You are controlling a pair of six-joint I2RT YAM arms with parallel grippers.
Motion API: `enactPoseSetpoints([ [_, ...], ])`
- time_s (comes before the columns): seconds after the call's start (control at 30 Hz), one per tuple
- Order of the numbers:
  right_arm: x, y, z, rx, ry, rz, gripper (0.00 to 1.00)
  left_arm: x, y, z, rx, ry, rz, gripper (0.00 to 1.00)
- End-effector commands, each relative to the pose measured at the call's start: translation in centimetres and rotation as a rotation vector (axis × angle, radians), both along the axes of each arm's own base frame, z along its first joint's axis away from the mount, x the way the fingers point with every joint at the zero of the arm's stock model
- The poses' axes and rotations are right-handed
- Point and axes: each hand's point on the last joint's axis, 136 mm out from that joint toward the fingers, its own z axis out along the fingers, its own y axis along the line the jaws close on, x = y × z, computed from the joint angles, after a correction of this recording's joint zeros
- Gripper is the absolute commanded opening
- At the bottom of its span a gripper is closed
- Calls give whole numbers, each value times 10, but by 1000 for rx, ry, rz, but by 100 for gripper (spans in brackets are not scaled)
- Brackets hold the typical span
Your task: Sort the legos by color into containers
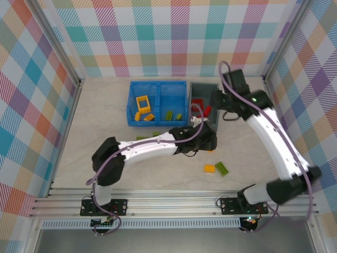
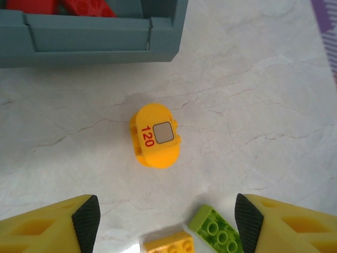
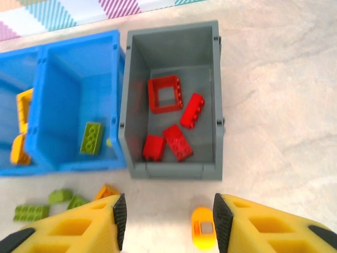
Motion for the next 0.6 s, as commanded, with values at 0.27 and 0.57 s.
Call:
enactPoseSetpoints([
  [0.27,-142,-21,12,204,-4,174,58,23,-32,-69,223,82,-29,78],
  [0.57,-159,-21,16,257,8,180,59,33,-38,-106,250,129,-17,68],
])
